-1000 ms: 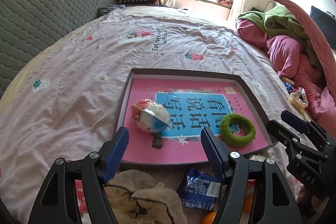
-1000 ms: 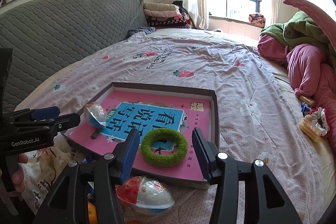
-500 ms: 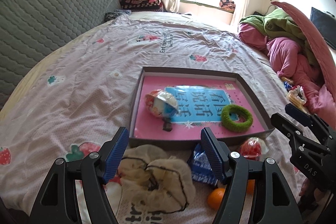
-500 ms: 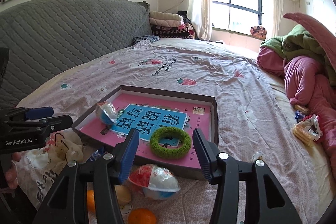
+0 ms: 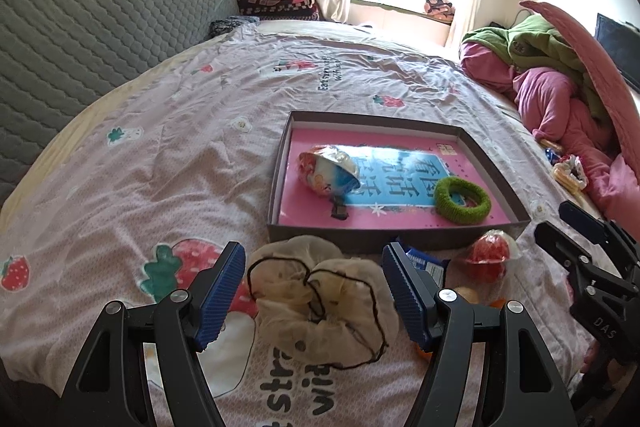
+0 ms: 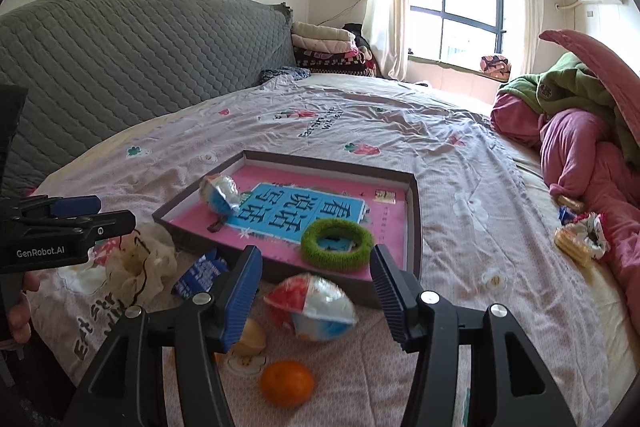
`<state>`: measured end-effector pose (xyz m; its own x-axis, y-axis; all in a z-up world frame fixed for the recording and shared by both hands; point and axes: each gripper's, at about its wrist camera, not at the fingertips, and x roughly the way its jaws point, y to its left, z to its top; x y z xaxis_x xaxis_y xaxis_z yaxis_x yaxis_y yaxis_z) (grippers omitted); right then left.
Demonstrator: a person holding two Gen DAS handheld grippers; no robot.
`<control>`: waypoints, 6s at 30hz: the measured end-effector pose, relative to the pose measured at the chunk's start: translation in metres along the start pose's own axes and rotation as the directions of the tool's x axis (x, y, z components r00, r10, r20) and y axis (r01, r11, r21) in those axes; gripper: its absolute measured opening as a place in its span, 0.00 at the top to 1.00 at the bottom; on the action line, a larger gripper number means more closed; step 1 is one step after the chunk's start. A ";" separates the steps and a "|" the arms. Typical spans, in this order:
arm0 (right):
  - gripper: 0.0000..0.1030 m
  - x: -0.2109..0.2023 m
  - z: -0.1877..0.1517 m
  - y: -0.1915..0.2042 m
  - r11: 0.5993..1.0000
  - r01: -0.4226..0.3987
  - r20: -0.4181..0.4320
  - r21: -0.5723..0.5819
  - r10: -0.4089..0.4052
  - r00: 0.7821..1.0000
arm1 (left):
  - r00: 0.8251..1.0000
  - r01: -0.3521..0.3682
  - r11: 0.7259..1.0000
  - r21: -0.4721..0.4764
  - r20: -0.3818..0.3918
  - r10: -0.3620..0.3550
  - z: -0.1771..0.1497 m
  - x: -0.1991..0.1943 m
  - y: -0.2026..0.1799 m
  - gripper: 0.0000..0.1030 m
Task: Organize objects
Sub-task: 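Withdraw both tools from the tray back toward the remaining loose items, then grasp an orange with the right tool while the left tool grasps the beige scrunchie, then carry the orange in the right tool and scrunchie in the left tool over the tray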
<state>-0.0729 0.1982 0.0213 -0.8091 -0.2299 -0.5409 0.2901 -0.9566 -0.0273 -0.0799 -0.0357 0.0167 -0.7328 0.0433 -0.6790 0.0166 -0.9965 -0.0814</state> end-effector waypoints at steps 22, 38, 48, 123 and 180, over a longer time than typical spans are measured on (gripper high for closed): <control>0.39 -0.016 -0.028 0.006 1.000 0.000 -0.030 0.007 0.000 1.000 | 0.999 0.012 1.000 0.013 -0.049 -0.011 -0.029 0.001 0.004 0.29; 0.39 -0.011 -0.049 0.017 1.000 -0.016 -0.111 0.007 0.016 0.994 | 0.996 0.025 1.000 0.019 -0.087 -0.023 -0.044 0.003 0.006 0.29; 0.39 -0.006 -0.054 0.018 1.000 -0.007 -0.143 0.008 0.008 0.990 | 0.993 0.018 1.000 0.016 -0.118 -0.016 -0.053 0.015 0.010 0.29; 0.62 0.006 -0.053 0.024 0.999 -0.032 -0.099 -0.010 0.031 0.995 | 0.983 0.184 0.983 -0.019 -0.014 -0.184 -0.030 0.022 0.001 0.82; 0.62 0.050 0.023 -0.032 0.997 0.074 0.021 -0.033 -0.074 0.997 | 0.975 0.220 0.975 0.031 0.010 -0.220 0.036 0.078 -0.056 0.81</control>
<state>-0.1346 0.2129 0.0147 -0.8389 -0.1624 -0.5195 0.2456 -0.9647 -0.0952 -0.1631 0.0214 -0.0053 -0.7255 0.2609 -0.6369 -0.1660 -0.9644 -0.2060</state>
